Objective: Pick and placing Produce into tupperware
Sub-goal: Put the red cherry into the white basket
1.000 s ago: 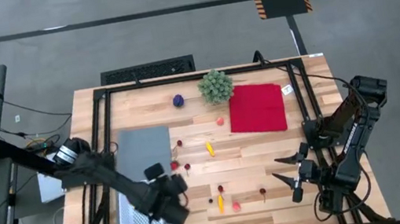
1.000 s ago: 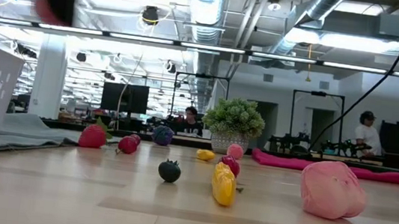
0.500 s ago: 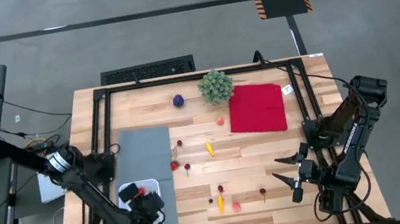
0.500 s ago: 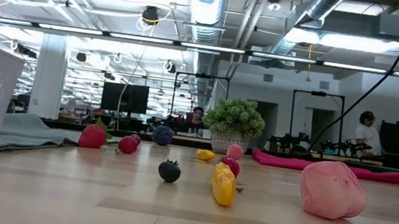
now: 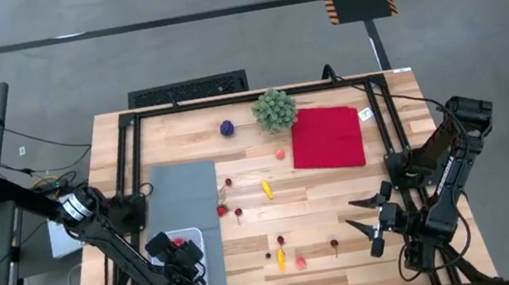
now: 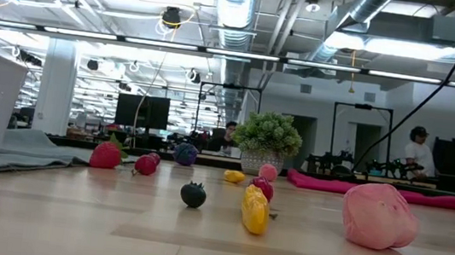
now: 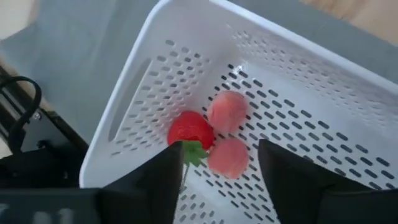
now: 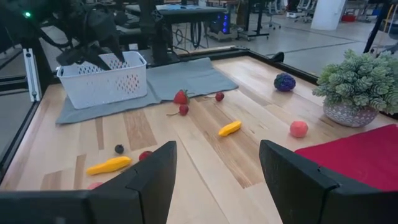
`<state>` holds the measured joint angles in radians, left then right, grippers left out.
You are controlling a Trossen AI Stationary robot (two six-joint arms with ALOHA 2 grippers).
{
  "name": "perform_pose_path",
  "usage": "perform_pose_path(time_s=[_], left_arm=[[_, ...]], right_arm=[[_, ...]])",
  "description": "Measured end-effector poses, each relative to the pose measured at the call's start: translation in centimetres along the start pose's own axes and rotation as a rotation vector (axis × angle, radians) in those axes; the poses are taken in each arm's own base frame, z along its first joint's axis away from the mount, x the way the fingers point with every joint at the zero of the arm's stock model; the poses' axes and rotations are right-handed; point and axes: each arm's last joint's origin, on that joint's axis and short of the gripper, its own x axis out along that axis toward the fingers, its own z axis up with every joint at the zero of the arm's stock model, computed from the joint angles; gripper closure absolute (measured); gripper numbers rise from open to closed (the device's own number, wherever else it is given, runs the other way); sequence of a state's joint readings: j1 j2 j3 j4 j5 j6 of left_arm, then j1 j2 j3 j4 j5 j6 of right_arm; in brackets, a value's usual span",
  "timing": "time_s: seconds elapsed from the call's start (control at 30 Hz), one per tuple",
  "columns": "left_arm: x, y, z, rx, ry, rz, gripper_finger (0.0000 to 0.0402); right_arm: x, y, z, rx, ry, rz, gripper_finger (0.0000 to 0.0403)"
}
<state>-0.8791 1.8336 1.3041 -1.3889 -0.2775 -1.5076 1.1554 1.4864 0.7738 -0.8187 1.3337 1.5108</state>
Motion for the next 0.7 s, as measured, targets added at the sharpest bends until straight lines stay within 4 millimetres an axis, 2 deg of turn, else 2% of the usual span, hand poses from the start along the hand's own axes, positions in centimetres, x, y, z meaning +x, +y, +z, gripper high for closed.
perform_pose_path(time_s=[0.27,0.37,0.5,0.7], left_arm=[[0.0,0.1,0.1,0.004,-0.022,0.012,0.0123],[0.0,0.0,0.2,0.041,-0.086,0.011,0.0106],[0.0,0.0,0.4,0.084,-0.124,0.013,0.0096],[-0.4,1.2,0.5,0.091,-0.115,0.127,0.0096]], right_arm=[[0.0,0.0,0.0,0.005,0.001,0.002,0.0148],[0.0,0.0,0.0,0.006,0.001,0.002,0.0148],[0.0,0.1,0.0,0.011,0.002,0.003,0.0148],[0.0,0.1,0.0,-0.004,0.002,0.004,0.0148]])
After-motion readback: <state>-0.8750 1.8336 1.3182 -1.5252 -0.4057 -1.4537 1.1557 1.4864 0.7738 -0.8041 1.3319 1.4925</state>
